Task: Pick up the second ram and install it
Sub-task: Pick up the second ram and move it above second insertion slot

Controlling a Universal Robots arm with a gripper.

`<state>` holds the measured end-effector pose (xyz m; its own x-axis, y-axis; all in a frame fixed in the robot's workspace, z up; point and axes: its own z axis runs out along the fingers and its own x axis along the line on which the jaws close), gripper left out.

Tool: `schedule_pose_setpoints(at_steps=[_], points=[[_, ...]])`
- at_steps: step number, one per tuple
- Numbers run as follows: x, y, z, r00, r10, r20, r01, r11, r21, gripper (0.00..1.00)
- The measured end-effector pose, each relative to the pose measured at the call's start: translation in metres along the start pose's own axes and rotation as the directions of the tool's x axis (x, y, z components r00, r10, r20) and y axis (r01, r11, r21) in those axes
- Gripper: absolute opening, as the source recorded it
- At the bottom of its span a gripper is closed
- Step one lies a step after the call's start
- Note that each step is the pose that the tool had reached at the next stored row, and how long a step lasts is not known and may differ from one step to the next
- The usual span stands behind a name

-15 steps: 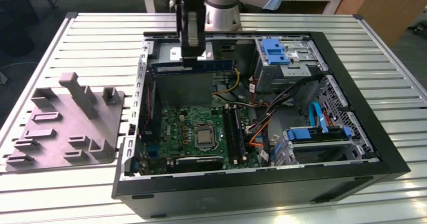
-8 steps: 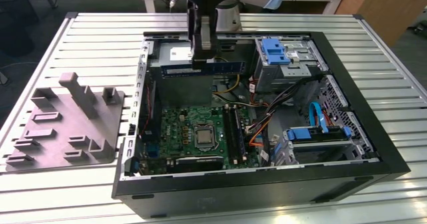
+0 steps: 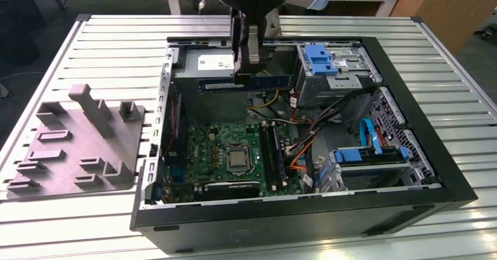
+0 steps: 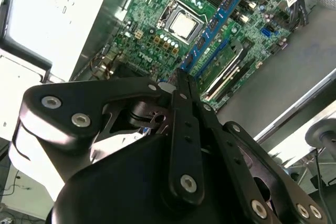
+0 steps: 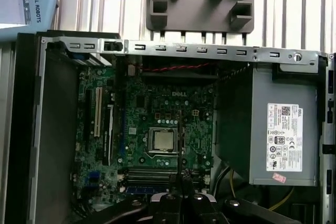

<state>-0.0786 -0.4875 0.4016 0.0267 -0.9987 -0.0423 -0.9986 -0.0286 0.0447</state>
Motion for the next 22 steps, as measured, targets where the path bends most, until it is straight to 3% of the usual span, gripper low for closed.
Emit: schedule_pose_setpoints(at_steps=[6,14,22], points=[[0.0004,-0.0027,0.0080,1.0000,0.000,0.0000,0.000,1.0000,0.0000,0.11],[0.0005,-0.0030,0.0097,1.0000,0.000,0.0006,0.000,1.0000,0.0002,0.11],[0.0010,-0.0036,0.0213,1.0000,0.002,0.0003,-0.002,1.0000,0.0002,0.11]])
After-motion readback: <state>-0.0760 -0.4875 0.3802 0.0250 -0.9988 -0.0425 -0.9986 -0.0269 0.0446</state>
